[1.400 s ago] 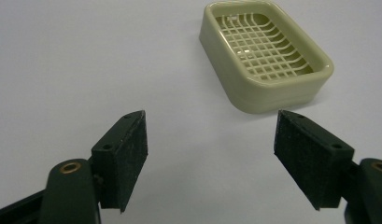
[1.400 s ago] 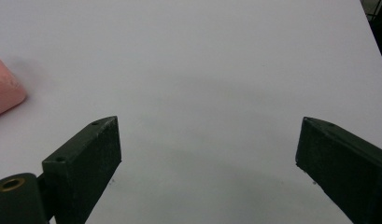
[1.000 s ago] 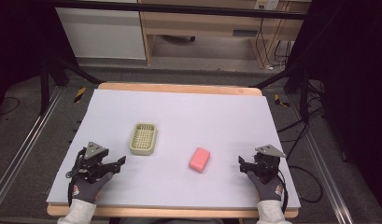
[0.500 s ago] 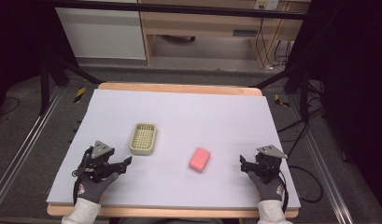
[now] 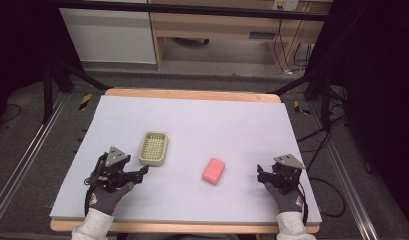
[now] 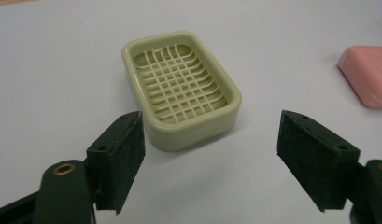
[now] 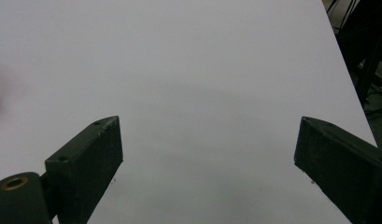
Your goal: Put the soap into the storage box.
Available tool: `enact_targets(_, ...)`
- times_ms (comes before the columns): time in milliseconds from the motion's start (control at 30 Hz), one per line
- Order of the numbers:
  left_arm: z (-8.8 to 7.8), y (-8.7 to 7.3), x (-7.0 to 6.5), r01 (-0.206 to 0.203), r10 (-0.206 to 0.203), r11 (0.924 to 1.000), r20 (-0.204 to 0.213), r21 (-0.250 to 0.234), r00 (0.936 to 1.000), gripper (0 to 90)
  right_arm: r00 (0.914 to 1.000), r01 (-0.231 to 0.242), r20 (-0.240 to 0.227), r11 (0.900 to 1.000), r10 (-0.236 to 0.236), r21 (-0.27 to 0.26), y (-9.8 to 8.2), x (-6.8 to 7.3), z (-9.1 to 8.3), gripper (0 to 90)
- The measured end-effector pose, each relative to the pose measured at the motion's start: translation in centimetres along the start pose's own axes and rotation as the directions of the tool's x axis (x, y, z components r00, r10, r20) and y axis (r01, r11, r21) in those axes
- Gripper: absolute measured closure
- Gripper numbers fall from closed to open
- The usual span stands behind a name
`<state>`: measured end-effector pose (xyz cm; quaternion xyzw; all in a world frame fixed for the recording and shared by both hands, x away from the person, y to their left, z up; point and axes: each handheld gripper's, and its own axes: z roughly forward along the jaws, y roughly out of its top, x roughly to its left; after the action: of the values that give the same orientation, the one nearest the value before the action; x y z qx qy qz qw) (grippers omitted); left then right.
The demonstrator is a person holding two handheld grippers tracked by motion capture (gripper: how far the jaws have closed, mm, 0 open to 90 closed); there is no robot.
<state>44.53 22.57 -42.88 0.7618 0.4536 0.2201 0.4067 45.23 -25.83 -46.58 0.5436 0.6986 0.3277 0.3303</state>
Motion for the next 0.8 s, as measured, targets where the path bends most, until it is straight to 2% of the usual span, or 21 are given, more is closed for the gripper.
enact_targets(167,0.4,1.1,-0.7,-0.003,0.003,0.9999,0.017,-0.017,0.9999,22.8,1.0000,-0.003,-0.008,1.000,0.003,0.003,0.0,0.0,0.0,7.7)
enact_targets(333,0.9,2.2,-1.8,-0.023,0.023,0.9994,0.023,-0.024,0.9995,22.7,0.9999,-0.005,-0.011,1.000,0.005,0.005,0.0,0.0,0.0,7.7)
enact_targets(800,2.3,3.3,-3.7,-0.039,0.040,0.9990,0.052,-0.019,0.9978,22.3,1.0000,-0.001,0.002,1.000,0.001,0.008,-0.2,-0.1,-0.3,7.6)
